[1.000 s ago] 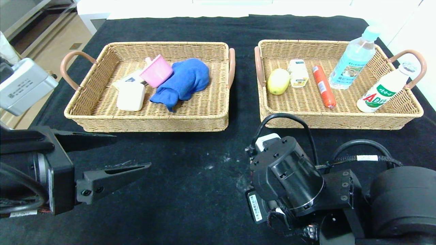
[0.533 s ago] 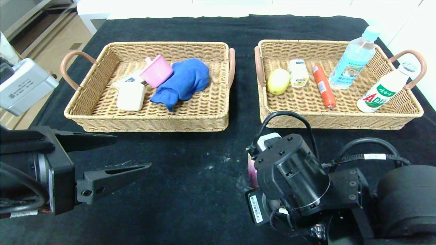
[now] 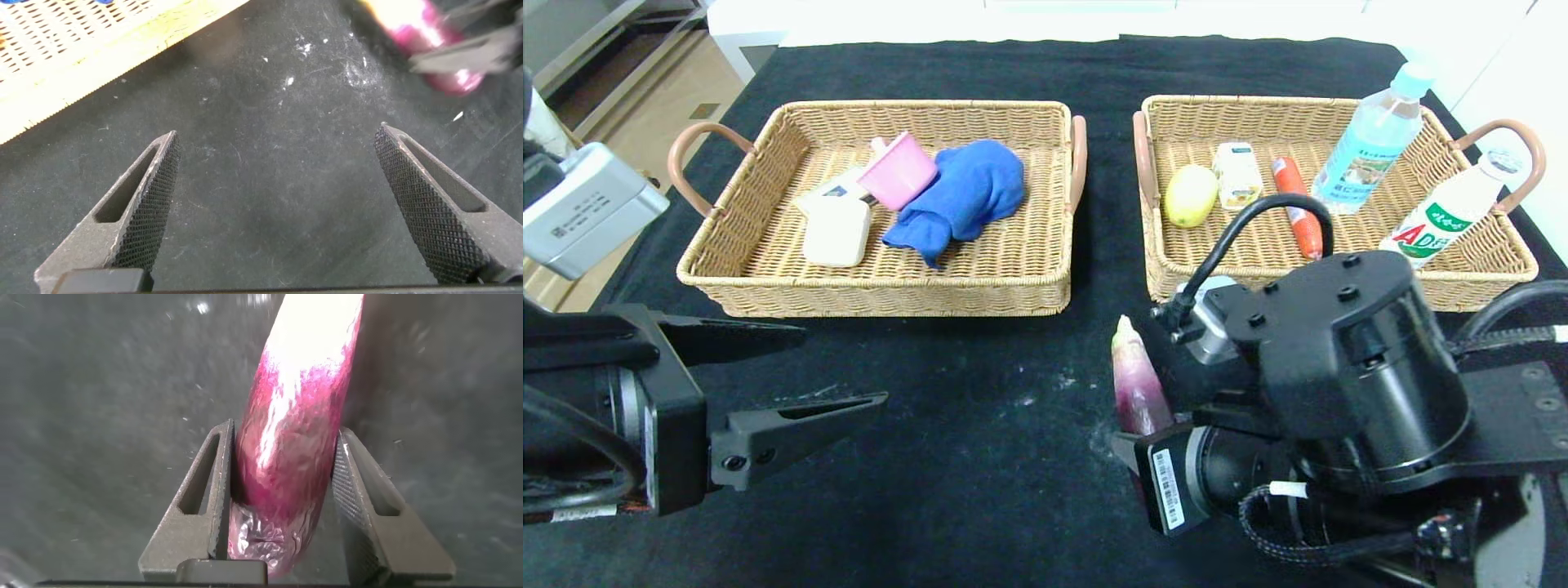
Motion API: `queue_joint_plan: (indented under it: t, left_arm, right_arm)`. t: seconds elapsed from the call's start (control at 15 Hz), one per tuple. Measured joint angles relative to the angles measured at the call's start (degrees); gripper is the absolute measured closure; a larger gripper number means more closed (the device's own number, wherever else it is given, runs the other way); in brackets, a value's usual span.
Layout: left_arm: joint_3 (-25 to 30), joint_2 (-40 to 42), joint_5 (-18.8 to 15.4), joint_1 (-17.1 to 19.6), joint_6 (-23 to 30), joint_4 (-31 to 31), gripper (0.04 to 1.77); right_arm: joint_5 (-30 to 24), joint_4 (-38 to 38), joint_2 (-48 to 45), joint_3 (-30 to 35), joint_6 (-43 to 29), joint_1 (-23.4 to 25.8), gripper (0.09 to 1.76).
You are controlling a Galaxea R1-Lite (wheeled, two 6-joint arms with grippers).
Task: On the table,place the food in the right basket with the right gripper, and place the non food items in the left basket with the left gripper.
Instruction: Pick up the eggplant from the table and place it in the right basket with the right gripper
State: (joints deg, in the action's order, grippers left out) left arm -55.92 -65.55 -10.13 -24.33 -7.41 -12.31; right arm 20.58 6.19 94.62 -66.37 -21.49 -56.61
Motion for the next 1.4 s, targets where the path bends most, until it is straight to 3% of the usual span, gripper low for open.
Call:
queue_joint_plan:
  t: [0.6,0.93,1.4]
  left_arm:
    - [0.02,0.00,-0.01,-0.02,0.00,-0.09,0.09]
    - [0.02,0.00,-0.09,-0.02,0.00,-0.09,0.09]
    - [0.02,0.09,-0.17,-0.02,0.06,-0.02,0.09]
  right_arm:
    - [-0.11,-0.96,-6.45,-4.55,8.85,3.41,1.04]
    - [-0.62,-0.94,-6.91,-9.51,16.15,9.98,1.04]
    - [-7.16,-0.94,-4.77,-17.48,22.13,22.31,1.04]
